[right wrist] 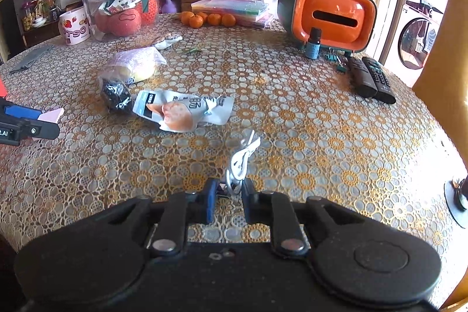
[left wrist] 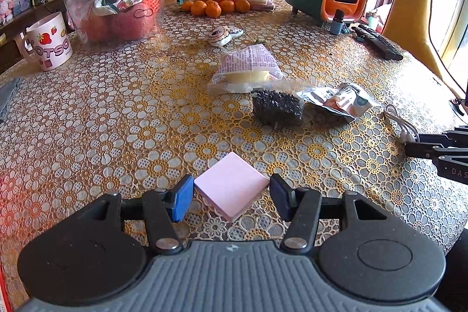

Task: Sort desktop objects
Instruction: 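Close the left gripper on the pink note pad while the right gripper grasps the white cable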

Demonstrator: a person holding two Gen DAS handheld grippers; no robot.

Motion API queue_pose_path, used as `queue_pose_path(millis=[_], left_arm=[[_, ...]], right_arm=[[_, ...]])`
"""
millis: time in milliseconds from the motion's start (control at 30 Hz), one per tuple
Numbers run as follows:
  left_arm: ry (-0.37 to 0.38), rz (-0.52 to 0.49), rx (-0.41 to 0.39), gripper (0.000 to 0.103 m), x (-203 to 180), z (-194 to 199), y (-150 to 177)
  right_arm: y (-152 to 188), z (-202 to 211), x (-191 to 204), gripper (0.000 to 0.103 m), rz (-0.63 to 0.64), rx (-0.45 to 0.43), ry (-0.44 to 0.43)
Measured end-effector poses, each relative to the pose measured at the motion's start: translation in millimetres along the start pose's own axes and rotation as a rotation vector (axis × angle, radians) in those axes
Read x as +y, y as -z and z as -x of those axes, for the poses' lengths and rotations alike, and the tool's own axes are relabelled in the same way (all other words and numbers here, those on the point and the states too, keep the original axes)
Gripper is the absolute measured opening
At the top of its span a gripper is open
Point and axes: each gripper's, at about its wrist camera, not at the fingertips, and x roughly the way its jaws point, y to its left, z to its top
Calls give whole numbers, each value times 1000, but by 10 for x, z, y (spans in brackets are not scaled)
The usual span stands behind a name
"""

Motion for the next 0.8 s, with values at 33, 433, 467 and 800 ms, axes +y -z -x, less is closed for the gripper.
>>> queue_pose_path(millis=[33,433,467,800], left_arm=[[1,1,1,56,-1,2,2],[16,4,8,56,-40,-18,-6],[17,5,7,56,-42,-13,-4],[21,17,9,56,-58,110,17]], right_arm=[[11,-10,0,22,-2,4,5],[-47,-112,21,38,-25,2,8],[-58,-123,17,38,-31,2,10],[-83,-97,65,18,-17,1,38]])
